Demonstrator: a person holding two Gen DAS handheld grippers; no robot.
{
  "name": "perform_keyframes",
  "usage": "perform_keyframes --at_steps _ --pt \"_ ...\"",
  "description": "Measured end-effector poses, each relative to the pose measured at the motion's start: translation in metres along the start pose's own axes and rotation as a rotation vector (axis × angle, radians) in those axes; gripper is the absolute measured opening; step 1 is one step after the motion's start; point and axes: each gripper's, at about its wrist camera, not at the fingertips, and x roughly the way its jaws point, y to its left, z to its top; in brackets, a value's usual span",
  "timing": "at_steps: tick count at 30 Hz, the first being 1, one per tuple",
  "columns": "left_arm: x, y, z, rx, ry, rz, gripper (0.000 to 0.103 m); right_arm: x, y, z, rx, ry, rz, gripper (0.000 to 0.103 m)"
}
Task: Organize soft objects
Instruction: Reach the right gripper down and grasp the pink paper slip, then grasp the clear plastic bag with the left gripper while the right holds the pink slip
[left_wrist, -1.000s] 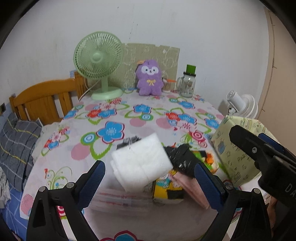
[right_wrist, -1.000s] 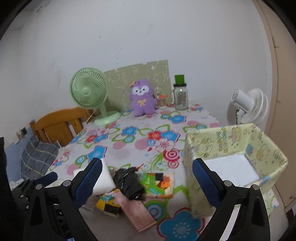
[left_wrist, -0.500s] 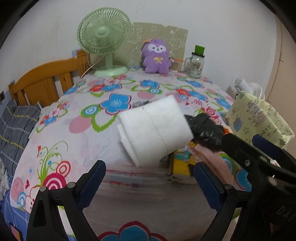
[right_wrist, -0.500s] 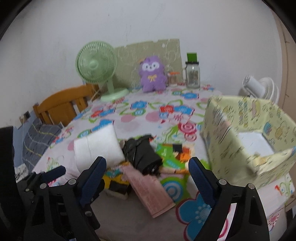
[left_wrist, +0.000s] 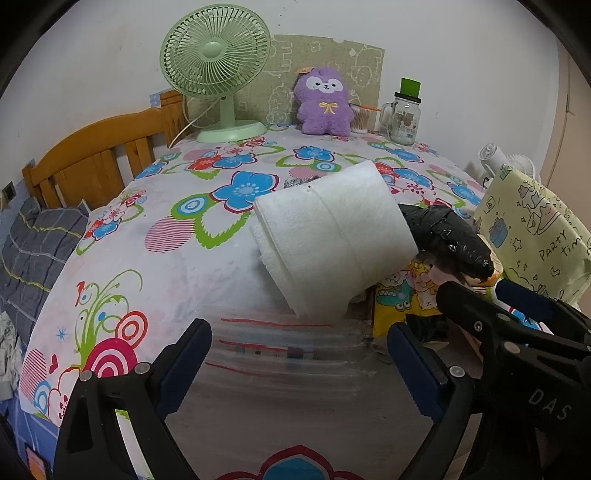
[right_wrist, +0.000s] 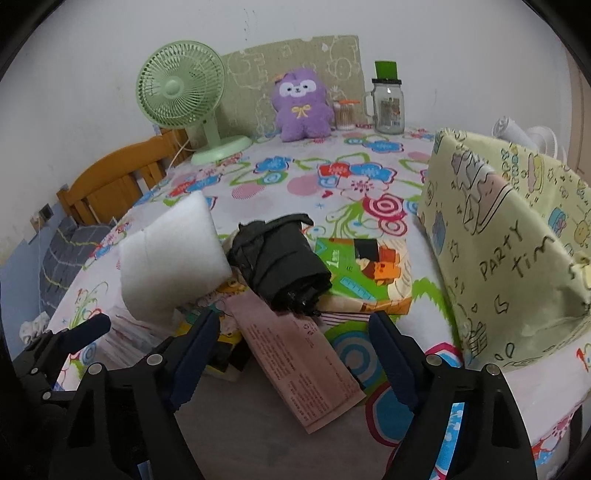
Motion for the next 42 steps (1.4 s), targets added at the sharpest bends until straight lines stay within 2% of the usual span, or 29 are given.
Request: perform_keyframes --at_steps 12,16,27,31,38,42 --pt "0.002 -0.003 -0.001 0.008 -0.005 0.015 0.099 0.008 0.002 -0.001 0.022 0.052 0.053 0.06" --pt "0.001 -0.005 -0.001 0.011 0.001 0.021 0.099 0.007 0.006 -0.001 0.015 0.054 0.065 0.048" --pt "-0.009 0.005 -0.001 -0.004 -0.001 0.027 0.099 -0.002 0.021 0.001 -0.029 0.031 0.039 0.044" --pt "-0.006 0.011 -0.001 -0.02 0.032 -0.005 0.099 -0.001 0.029 0.001 -0.043 0.033 0.027 0.044" --pt "0.003 0.016 -0.004 -0.015 0.048 -0.002 0.1 0.003 0.041 0.002 -0.065 0.04 0.001 0.044" --pt "0.003 0.018 -0.003 -0.023 0.034 -0.013 0.097 0.005 0.046 0.002 -0.075 0.044 -0.02 0.044"
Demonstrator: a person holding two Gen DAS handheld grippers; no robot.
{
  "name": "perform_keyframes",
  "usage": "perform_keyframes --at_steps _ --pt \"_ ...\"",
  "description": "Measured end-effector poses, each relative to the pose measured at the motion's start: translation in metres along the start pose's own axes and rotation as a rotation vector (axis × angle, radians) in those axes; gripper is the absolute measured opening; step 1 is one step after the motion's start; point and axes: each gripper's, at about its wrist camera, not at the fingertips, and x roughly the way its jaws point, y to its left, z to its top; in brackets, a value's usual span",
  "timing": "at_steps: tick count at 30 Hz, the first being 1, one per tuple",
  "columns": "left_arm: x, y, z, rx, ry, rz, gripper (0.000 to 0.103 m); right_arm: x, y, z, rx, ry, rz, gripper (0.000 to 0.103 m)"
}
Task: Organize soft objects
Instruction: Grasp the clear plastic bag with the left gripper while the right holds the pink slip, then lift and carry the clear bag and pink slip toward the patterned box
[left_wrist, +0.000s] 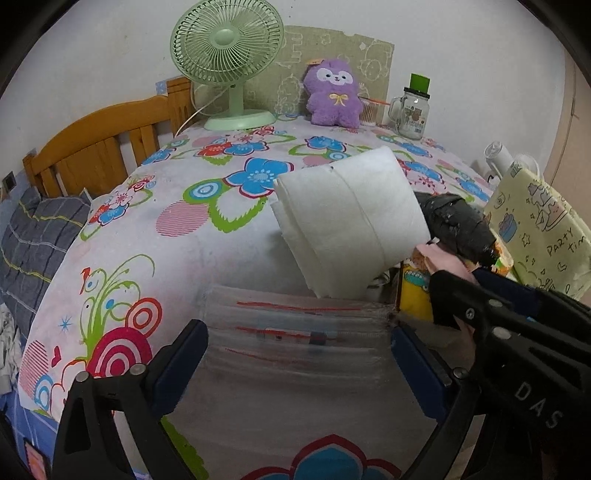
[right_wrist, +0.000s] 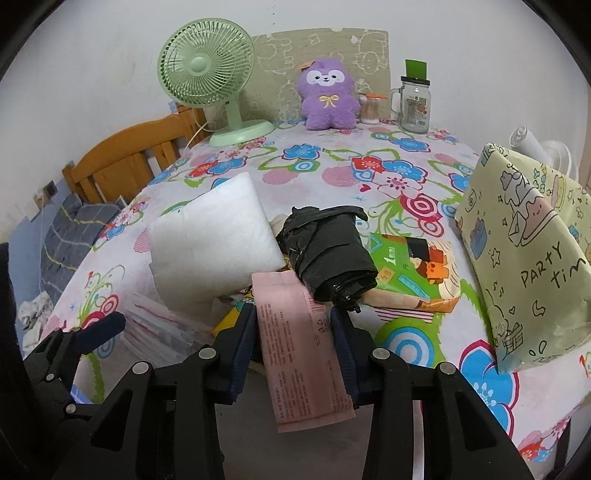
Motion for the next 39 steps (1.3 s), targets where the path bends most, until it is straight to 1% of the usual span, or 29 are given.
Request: perform_keyframes --at_steps 1,2,4,13,23,24,25,26,28,32,39 --pt "0.0 0.001 0.001 0.0 -0.003 0.003 0.09 0.0 0.001 0.0 -0.001 0.001 -0.006 0.044" --pt "0.001 0.001 0.001 0.0 -0.006 0.011 0.09 0.0 0.001 0.0 -0.001 0.0 -0.01 0.044" --pt "0.0 0.003 0.001 -0.001 -0.008 0.0 0.088 0.0 0.002 0.0 0.0 0.002 -0.018 0.044" --pt "-0.012 -0.003 0.003 0.008 -0.029 -0.002 0.088 -0.008 -0.003 0.0 0.016 -0.006 -0.028 0.044" --pt "-0.039 -0.02 0.011 0.03 -0.083 0.011 0.087 -0.036 -0.015 0.006 0.04 -0.058 -0.019 0.044" --pt "-0.042 -0.021 0.013 0.031 -0.09 0.013 0.086 -0.038 -0.016 0.007 0.043 -0.063 -0.02 0.044" --pt "-0.045 -0.023 0.014 0.032 -0.094 0.009 0.059 -0.041 -0.017 0.009 0.044 -0.068 -0.02 0.044" --pt "-0.046 -0.024 0.017 0.023 -0.083 0.004 0.051 -0.044 -0.018 0.01 0.042 -0.071 -0.021 0.044" --pt "-0.046 -0.023 0.021 0.005 -0.073 -0.01 0.051 -0.05 -0.021 0.014 0.048 -0.078 -0.017 0.044" --pt "-0.045 -0.026 0.027 -0.006 -0.078 0.003 0.051 -0.056 -0.024 0.02 0.039 -0.095 -0.018 0.044" --pt "-0.036 -0.023 0.023 -0.01 -0.052 0.025 0.052 -0.049 -0.025 0.019 0.048 -0.074 0.011 0.044"
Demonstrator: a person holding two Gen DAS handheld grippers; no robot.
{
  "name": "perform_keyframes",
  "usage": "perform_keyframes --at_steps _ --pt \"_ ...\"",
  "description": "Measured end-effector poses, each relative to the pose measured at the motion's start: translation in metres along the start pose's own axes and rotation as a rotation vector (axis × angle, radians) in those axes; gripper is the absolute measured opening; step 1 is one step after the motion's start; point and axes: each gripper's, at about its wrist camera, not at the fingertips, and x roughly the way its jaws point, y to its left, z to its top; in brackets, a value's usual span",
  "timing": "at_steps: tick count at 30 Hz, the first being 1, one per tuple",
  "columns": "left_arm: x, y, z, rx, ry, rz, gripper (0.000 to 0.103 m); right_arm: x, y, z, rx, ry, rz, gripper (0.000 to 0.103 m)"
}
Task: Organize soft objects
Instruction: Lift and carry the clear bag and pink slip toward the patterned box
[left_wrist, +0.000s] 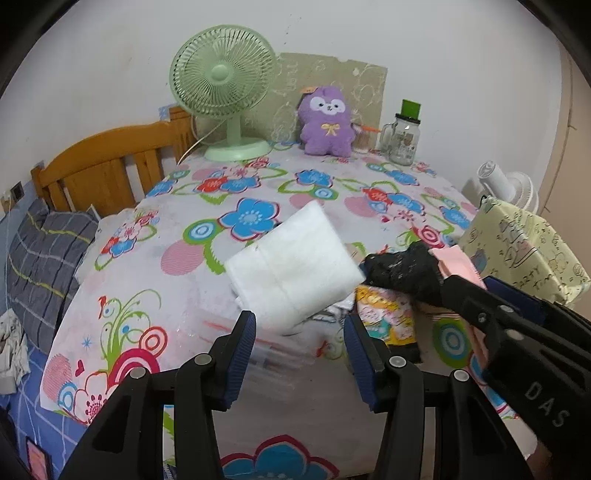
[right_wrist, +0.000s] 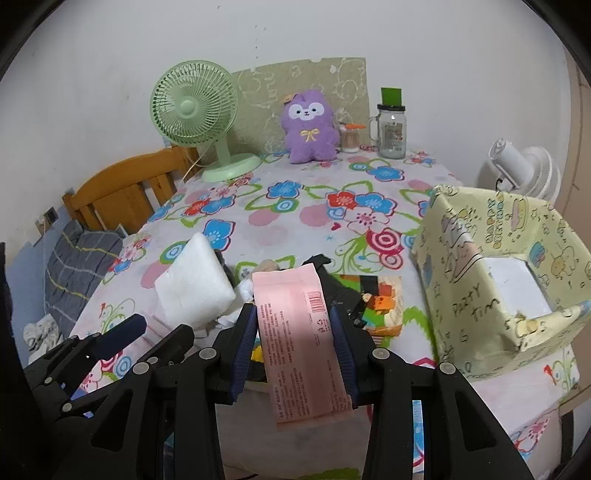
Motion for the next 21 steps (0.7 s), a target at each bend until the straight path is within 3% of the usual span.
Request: perform_keyframes --at_steps 2,4,6,21 --pt "0.002 0.004 -0.001 -0.004 0.006 0.008 0.06 0.002 0.002 -0.001 -0.001 0.003 0.004 0.044" --pt "0.002 0.007 -0.002 -0.01 -0.003 0.02 0.082 0.005 0.005 -0.002 -0.003 0.006 0.009 0.044" --pt "0.001 0.012 -0.003 -0.015 -0.015 0.037 0.087 0.008 0.008 -0.002 -0.006 0.011 0.014 0.044" --pt "0.034 0.037 -0.01 -0.033 0.057 0.052 0.099 0.041 0.037 -0.004 -0.054 0.075 0.019 0.044"
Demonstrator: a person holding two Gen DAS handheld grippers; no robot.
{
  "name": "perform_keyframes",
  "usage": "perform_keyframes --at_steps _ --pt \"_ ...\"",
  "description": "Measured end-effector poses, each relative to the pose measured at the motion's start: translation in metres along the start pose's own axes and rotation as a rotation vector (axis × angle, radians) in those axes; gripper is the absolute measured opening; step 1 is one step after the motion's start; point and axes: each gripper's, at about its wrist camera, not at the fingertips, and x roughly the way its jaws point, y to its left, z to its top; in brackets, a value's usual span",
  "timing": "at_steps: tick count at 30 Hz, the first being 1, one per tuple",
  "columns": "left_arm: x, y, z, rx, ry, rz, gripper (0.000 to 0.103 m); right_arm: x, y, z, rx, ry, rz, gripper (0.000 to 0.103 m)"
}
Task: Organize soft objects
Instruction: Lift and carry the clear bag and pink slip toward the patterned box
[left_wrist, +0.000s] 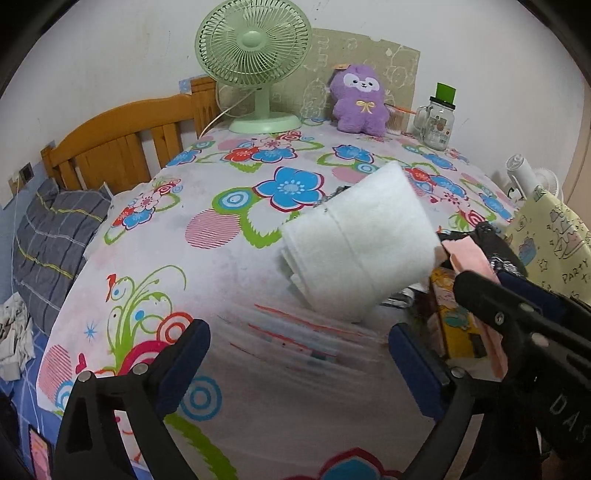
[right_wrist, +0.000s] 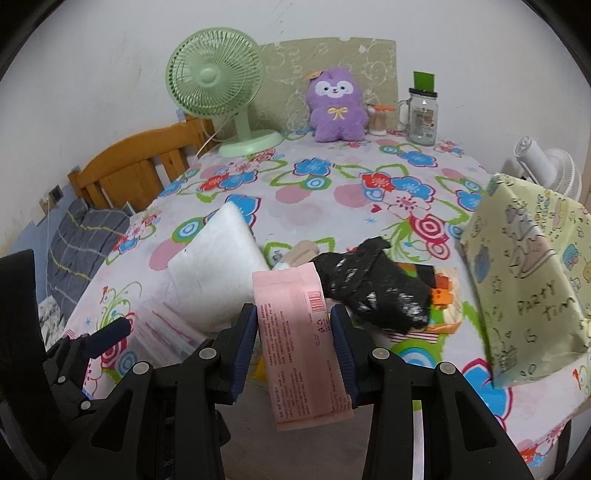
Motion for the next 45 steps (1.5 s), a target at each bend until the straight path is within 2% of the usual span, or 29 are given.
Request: perform_keyframes --at_steps 4,8,11,16,22,45 --pt "0.008 0.006 0.002 -0.011 0.005 -0.015 0.103 0.007 0.005 0.0 -0.011 0.013 -0.008 0.044" --pt "0.02 0.01 0.0 -0.014 0.026 -0.036 0.103 0.014 0.007 0.002 -0.015 0.026 -0.019 0.044" --pt "0.022 0.011 -0.001 -0.018 0.01 -0.048 0.103 0.018 0.01 0.002 -0.024 0.031 -0.029 0.044" --pt "0.019 0.013 -0.001 -0.019 0.004 -0.059 0.095 0.02 0.011 0.002 -0.023 0.037 -0.038 0.044" --pt "0.009 0.014 0.0 -0.025 -0.008 -0.06 0.093 0.016 0.014 0.001 -0.031 0.032 -0.032 0.044" --pt "-0.07 -0.029 0.026 0.048 -0.173 -0.026 0.092 -0.067 -0.015 0.019 0.009 -0.117 -0.028 0.044"
